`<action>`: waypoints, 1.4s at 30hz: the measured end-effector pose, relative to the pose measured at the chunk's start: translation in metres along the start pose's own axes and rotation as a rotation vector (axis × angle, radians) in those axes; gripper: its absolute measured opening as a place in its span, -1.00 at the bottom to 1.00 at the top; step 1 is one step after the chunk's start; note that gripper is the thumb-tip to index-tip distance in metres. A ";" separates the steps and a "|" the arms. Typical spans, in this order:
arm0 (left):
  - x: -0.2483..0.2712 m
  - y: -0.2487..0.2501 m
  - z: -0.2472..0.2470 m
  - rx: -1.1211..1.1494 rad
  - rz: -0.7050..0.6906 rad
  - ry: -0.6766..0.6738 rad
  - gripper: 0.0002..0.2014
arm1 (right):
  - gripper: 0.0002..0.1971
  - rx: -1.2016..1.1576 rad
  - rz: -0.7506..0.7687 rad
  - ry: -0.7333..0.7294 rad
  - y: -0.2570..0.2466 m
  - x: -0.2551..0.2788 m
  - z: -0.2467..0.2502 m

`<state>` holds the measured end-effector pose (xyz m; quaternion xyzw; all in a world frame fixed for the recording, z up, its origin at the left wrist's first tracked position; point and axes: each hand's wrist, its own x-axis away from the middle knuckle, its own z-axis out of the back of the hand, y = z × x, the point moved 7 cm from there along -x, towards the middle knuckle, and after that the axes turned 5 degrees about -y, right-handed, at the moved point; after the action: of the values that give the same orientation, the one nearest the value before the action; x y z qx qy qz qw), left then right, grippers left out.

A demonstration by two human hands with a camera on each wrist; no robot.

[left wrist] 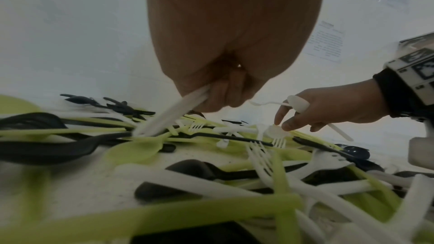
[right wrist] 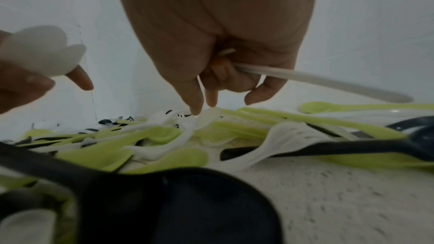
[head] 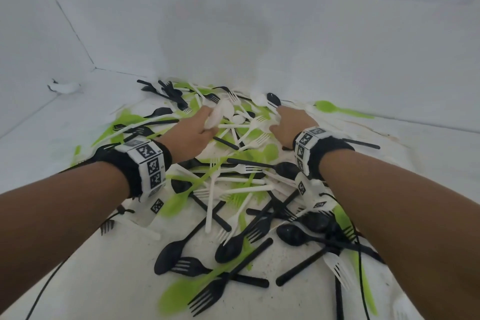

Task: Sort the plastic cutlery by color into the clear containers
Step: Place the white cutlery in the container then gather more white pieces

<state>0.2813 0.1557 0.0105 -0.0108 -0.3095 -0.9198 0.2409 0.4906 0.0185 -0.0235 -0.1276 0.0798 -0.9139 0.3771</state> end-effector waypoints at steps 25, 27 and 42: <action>-0.103 -0.023 0.010 -0.245 -0.033 0.054 -0.55 | -0.74 -0.111 -0.192 0.144 -0.011 0.054 0.028; -0.119 -0.032 0.009 -0.298 -0.011 0.012 -0.44 | -0.72 -0.133 -0.237 0.153 -0.010 0.060 0.025; -0.142 -0.028 -0.005 0.096 0.009 0.083 -0.75 | -0.83 -0.444 -0.407 0.421 -0.008 0.086 0.024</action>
<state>0.3945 0.2346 -0.0332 0.0375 -0.3431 -0.9024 0.2580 0.4334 -0.0380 0.0167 -0.0287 0.3252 -0.9367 0.1261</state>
